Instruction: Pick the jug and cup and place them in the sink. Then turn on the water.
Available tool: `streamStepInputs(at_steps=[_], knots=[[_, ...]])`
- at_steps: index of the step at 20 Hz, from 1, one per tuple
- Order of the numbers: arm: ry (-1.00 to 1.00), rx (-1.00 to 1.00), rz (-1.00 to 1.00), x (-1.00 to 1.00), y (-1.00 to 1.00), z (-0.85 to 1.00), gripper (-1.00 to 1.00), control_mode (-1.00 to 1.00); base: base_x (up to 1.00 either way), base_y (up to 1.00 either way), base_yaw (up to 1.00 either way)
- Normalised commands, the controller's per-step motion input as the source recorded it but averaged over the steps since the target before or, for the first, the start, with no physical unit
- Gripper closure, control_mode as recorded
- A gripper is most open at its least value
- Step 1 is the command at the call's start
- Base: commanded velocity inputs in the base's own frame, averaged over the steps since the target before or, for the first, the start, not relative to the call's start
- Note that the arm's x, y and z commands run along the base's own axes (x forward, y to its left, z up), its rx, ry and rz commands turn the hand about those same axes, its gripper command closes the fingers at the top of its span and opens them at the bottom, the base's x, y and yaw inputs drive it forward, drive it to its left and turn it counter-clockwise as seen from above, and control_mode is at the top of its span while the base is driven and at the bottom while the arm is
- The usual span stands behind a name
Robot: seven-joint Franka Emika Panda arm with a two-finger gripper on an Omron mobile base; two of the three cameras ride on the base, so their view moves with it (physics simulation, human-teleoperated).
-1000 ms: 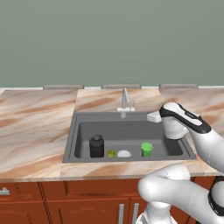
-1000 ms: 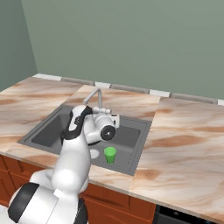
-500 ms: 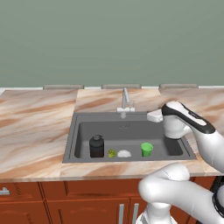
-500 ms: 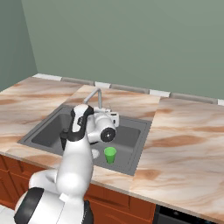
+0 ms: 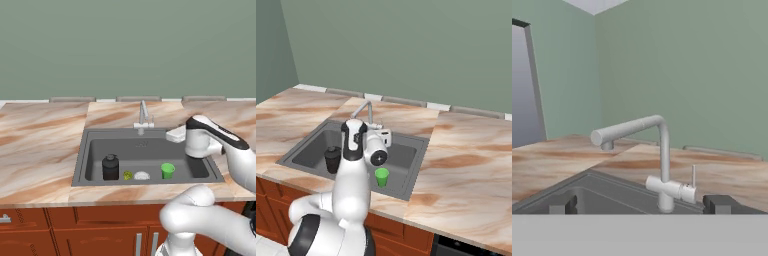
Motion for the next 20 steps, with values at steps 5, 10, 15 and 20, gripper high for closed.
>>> streamStepInputs(at_steps=[5, 10, 15, 20], knots=[[0.00, 0.00, 0.00, 0.23, 0.11, -0.07, -1.00, -1.00, 0.00, 0.00, 0.00], [0.00, 0.00, 0.00, 0.29, 0.05, -0.10, -1.00, -1.00, 0.00, 0.00, 0.00], [0.00, 0.00, 0.00, 0.20, 0.00, -0.18, -1.00, -1.00, 0.00, 0.00, 0.00], [-0.01, 0.00, -0.01, 0.03, 0.00, -0.14, -1.00, -1.00, 0.00, 0.00, 0.00]])
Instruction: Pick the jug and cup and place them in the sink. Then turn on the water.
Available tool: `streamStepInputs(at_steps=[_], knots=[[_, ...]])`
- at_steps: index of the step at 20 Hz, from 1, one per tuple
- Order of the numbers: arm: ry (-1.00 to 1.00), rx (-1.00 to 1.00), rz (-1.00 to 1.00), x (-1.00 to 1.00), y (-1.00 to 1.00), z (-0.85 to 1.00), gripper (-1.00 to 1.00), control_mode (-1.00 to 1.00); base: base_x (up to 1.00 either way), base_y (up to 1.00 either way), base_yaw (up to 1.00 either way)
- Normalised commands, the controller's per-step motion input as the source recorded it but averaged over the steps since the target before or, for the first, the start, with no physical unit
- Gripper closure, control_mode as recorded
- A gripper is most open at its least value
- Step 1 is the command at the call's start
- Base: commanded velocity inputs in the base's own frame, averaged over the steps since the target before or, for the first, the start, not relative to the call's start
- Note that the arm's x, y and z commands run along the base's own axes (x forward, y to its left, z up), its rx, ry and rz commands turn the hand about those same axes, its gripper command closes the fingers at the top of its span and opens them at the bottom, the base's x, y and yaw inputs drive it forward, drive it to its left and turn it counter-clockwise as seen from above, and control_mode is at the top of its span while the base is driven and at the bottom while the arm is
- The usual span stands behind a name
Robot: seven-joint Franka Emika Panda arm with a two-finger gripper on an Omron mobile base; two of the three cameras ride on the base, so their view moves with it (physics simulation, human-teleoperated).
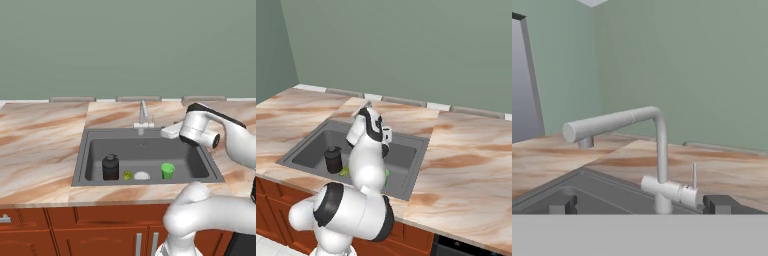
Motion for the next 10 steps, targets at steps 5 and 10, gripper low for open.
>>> streamStepInputs(at_steps=[5, 10], knots=[[-0.02, 0.00, -0.03, 0.11, 0.02, -0.09, -1.00, -1.00, 0.00, 0.00, 0.00], [-0.01, 0.00, -0.03, 0.13, 0.00, 0.00, -1.00, -1.00, 0.00, 0.00, 0.00]])
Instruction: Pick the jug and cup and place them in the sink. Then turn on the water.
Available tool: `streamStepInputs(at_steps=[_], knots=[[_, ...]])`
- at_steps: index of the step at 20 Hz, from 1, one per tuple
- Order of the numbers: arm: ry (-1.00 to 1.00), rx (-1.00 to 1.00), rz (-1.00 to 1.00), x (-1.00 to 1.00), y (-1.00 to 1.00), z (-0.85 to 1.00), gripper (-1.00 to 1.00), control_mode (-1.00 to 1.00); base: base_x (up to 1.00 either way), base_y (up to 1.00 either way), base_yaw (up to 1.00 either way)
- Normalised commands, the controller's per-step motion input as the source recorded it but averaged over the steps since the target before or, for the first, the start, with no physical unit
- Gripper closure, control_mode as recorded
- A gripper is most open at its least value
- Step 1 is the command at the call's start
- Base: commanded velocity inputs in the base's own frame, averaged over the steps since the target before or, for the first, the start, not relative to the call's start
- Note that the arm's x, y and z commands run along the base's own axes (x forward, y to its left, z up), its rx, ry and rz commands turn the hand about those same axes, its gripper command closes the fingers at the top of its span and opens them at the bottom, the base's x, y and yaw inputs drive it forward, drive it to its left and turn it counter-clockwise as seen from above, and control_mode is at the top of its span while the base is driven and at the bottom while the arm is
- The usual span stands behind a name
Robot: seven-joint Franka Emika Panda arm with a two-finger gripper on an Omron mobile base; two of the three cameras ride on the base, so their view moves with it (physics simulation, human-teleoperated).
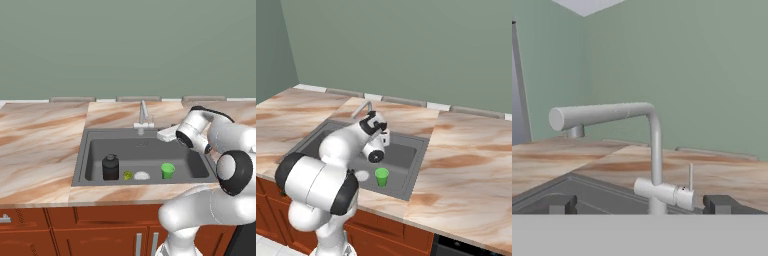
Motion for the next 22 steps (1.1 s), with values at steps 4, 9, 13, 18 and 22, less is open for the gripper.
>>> streamStepInputs(at_steps=[4, 9, 13, 18, 22], knots=[[0.00, 0.00, -0.02, 0.11, 0.00, 0.00, -1.00, -1.00, 0.00, 0.00, 0.00], [0.00, 0.00, 0.00, 0.04, 0.00, 0.00, -1.00, -1.00, 0.00, 0.00, 0.00], [-0.02, 0.00, 0.00, 0.00, -0.02, 0.00, -1.00, -1.00, 0.00, 0.00, 0.00], [-0.01, 0.00, 0.00, 0.06, -0.06, 0.03, -1.00, -1.00, 0.00, 0.00, 0.00], [0.00, 0.00, 0.00, 0.13, -0.01, 0.09, -1.00, -1.00, 0.00, 0.00, 0.00]])
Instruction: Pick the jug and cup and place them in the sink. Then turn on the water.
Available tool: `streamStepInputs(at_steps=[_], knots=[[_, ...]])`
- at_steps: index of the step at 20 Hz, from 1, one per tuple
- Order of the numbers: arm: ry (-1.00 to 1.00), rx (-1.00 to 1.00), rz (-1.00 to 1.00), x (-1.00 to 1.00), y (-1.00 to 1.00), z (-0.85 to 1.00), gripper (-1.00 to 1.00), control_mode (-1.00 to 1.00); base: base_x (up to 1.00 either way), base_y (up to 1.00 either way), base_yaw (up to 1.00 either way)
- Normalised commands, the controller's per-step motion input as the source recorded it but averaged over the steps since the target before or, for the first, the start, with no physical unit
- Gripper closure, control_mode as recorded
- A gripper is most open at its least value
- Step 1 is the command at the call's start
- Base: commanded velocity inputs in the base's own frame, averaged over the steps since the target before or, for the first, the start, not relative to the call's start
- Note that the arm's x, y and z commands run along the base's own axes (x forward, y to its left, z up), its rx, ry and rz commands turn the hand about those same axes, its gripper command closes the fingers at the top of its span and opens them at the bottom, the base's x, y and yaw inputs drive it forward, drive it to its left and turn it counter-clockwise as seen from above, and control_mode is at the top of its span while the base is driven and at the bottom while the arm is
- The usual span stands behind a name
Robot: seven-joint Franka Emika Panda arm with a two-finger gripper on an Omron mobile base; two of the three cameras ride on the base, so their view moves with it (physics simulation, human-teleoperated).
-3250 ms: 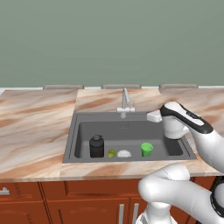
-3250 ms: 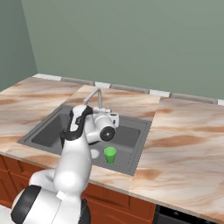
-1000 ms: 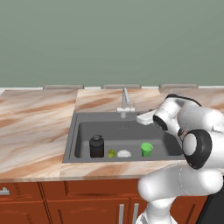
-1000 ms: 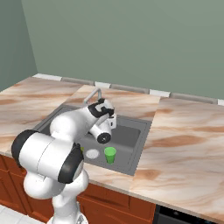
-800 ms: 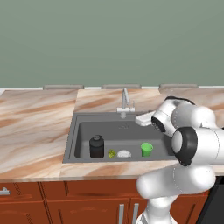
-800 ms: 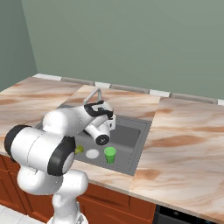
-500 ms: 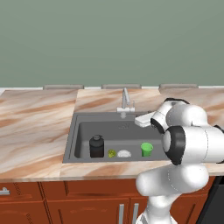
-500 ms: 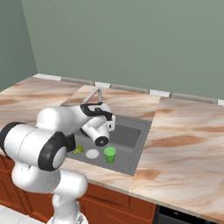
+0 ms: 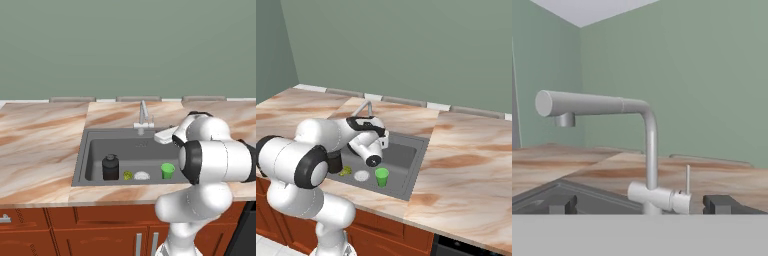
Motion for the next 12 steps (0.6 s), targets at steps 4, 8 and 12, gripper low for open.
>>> streamStepInputs(at_steps=[4, 8, 12], knots=[[0.00, 0.00, 0.00, 0.04, 0.00, 0.22, -1.00, -1.00, 0.00, 0.00, 0.00], [0.00, 0.00, 0.00, 0.13, 0.00, 0.13, -1.00, -1.00, 0.00, 0.00, 0.00], [0.00, 0.00, 0.00, 0.14, 0.00, 0.00, -1.00, -1.00, 0.00, 0.00, 0.00]])
